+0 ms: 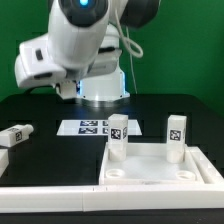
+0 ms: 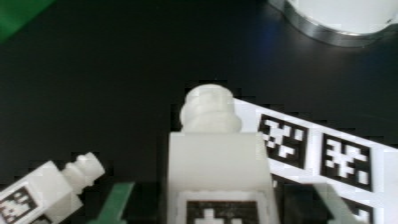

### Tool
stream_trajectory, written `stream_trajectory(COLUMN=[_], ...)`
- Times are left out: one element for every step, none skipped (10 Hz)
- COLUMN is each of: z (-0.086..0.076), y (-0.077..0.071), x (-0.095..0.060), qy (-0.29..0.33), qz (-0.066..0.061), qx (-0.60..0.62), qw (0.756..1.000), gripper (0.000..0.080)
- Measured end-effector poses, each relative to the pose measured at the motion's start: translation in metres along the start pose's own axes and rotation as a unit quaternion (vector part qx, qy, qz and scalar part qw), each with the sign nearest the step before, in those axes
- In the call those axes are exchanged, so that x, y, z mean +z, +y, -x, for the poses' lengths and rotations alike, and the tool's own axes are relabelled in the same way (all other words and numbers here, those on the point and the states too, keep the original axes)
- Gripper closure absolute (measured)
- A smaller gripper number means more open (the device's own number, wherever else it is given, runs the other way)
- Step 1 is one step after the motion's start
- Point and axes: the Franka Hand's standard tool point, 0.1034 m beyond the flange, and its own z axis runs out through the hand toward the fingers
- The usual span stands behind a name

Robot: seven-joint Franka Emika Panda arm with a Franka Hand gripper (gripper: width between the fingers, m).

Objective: Assemble square table

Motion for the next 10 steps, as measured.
stream_trajectory(z=[-0.001, -0.004, -0.007, -0.008, 0.001, 0.008, 0.013, 0.020, 0.024, 0.021], y=[0.000, 0.001, 0.004, 0.004, -0.007, -0.019, -0.023, -0.021, -0.012, -0.008], x=[0.003, 0.001, -0.003, -0.008, -0.035, -0.068, -0.102, -0.112, -0.102, -0.104], qy=[-0.002, 0.010, 0.036, 0.075, 0.107, 0.139, 0.186, 0.218, 0.234, 0.267], qz=[0.000, 0.003, 0.010, 0.018, 0.030, 0.036, 0.041, 0.035, 0.011, 0.019], qx=[-0.002, -0.003, -0.004, -0.005, -0.010, -0.012, -0.012, -0.007, 0.007, 0.008], qw=[1.000, 1.000, 0.999, 0.997, 0.994, 0.990, 0.982, 0.975, 0.972, 0.964], gripper=[0.0512, 0.0512, 0.0512, 0.0512, 0.0512, 0.0512, 0.0512, 0.0512, 0.0512, 0.0512])
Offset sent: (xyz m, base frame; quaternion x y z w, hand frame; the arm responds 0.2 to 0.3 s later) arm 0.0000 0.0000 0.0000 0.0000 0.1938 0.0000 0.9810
